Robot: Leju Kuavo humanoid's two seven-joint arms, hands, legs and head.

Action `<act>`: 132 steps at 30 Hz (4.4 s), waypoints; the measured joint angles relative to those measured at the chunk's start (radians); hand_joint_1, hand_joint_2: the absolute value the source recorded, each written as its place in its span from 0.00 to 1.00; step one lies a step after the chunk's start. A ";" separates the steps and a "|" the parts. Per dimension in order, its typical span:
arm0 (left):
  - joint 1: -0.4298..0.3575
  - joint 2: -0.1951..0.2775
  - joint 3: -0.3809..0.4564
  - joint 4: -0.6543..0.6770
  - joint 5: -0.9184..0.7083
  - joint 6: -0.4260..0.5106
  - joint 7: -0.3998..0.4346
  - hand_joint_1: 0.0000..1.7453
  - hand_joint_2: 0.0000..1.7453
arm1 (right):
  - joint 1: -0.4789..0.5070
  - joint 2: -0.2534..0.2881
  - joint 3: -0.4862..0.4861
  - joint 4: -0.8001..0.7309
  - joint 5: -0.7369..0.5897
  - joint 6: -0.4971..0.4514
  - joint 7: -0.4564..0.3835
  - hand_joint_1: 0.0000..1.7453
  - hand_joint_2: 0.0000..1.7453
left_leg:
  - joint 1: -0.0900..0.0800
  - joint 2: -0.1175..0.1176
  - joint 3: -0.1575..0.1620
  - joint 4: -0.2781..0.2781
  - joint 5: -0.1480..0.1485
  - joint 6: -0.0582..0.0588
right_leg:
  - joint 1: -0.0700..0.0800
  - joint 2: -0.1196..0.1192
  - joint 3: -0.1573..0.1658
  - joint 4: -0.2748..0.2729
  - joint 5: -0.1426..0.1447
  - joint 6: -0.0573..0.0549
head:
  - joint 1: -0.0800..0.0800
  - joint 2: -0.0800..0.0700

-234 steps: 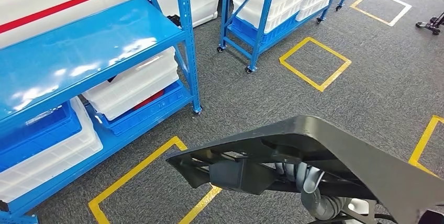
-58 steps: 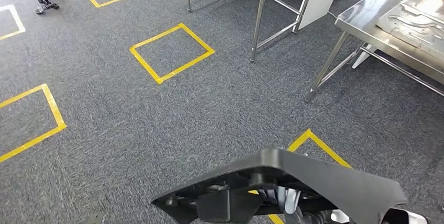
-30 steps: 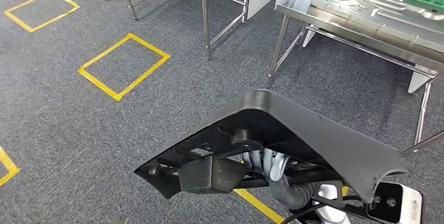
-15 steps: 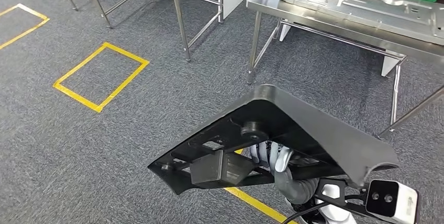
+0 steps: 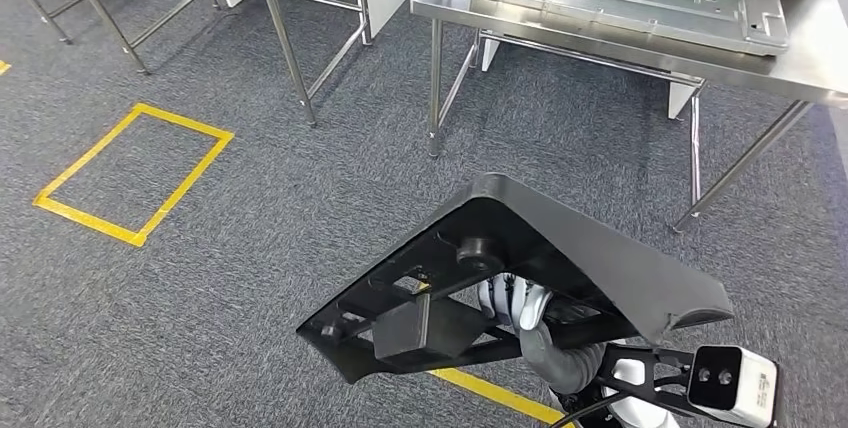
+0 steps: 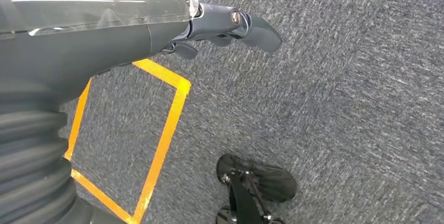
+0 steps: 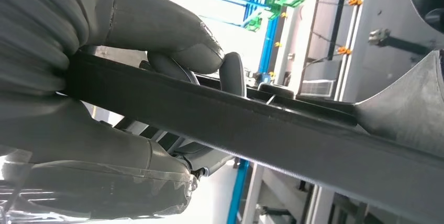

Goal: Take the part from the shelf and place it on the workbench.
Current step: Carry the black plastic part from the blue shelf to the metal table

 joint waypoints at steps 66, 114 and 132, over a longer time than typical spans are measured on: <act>-0.024 -0.048 -0.024 0.000 0.015 -0.111 -0.094 0.00 1.00 | 0.087 -0.057 -0.136 -0.089 -0.021 0.053 -0.002 0.97 1.00 | -0.003 0.040 0.023 -0.010 -0.016 0.037 | -0.007 -0.090 -0.079 0.202 -0.106 0.036 | 0.005 0.000; -0.030 -0.040 -0.032 0.002 0.038 -0.113 -0.109 0.00 1.00 | 0.106 -0.068 -0.189 -0.100 -0.007 0.102 0.007 0.97 1.00 | -0.006 0.033 -0.090 0.277 -0.155 -0.018 | -0.005 -0.098 0.023 0.003 -0.023 -0.027 | -0.005 0.000; -0.030 -0.039 -0.037 0.004 0.037 -0.112 -0.109 0.00 1.00 | 0.105 -0.064 -0.199 -0.098 -0.004 0.113 0.001 0.97 1.00 | -0.014 0.026 0.036 0.000 -0.024 0.042 | -0.009 -0.097 -0.078 0.193 -0.109 0.037 | 0.004 0.000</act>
